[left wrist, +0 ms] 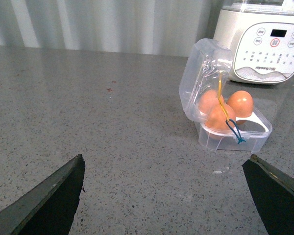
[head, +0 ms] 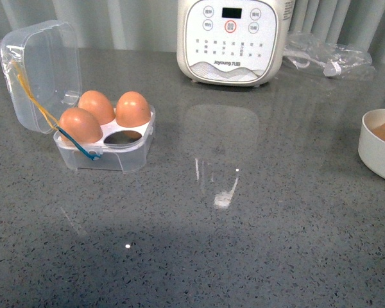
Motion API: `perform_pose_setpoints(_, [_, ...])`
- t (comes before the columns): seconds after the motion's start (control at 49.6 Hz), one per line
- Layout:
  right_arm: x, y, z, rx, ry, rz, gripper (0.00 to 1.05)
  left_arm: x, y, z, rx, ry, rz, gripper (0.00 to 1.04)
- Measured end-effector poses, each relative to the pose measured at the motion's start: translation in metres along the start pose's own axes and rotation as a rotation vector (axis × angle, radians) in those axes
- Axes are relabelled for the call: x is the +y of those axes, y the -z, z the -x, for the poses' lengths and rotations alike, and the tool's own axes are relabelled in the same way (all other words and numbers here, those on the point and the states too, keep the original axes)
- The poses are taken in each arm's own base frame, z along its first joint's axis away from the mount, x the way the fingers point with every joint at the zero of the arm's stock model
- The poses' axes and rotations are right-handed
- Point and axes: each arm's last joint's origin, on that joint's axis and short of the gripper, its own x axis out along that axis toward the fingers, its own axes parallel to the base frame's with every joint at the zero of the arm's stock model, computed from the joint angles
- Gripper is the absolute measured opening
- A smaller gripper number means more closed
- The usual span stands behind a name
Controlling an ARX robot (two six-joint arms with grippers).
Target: Put egg into box
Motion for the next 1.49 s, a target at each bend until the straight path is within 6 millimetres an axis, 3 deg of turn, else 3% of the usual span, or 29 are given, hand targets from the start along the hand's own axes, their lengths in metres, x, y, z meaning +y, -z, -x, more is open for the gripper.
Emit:
perform_pose_setpoints(0.121, [-0.001, 0.0, 0.0, 0.0, 0.006, -0.006, 0.39, 0.0, 0.0, 0.0, 0.0, 0.0, 0.0, 0.98])
perform_pose_setpoints(0.363, [-0.002, -0.011, 0.012, -0.031, -0.013, -0.032, 0.39, 0.0, 0.0, 0.0, 0.0, 0.0, 0.0, 0.98])
perform_pose_setpoints(0.625, [0.026, -0.062, 0.03, -0.127, -0.168, -0.146, 0.39, 0.0, 0.0, 0.0, 0.0, 0.0, 0.0, 0.98])
perform_pose_setpoints(0.786, [0.07, -0.084, 0.012, -0.091, -0.327, -0.315, 0.39, 0.0, 0.0, 0.0, 0.0, 0.0, 0.0, 0.98])
perform_pose_setpoints(0.887, [0.1, -0.087, -0.003, -0.048, -0.397, -0.343, 0.39, 0.0, 0.0, 0.0, 0.0, 0.0, 0.0, 0.98])
perform_pose_setpoints(0.967, [0.14, -0.086, -0.022, 0.025, -0.48, -0.335, 0.39, 0.0, 0.0, 0.0, 0.0, 0.0, 0.0, 0.98])
perform_pose_setpoints(1.128, [0.181, -0.081, -0.039, 0.099, -0.542, -0.298, 0.39, 0.0, 0.0, 0.0, 0.0, 0.0, 0.0, 0.98])
perform_pose_setpoints(1.29, [0.203, -0.082, -0.048, 0.124, -0.56, -0.278, 0.38, 0.0, 0.0, 0.0, 0.0, 0.0, 0.0, 0.98])
perform_pose_setpoints(1.491, [0.212, -0.085, -0.052, 0.136, -0.569, -0.271, 0.38, 0.0, 0.0, 0.0, 0.0, 0.0, 0.0, 0.98])
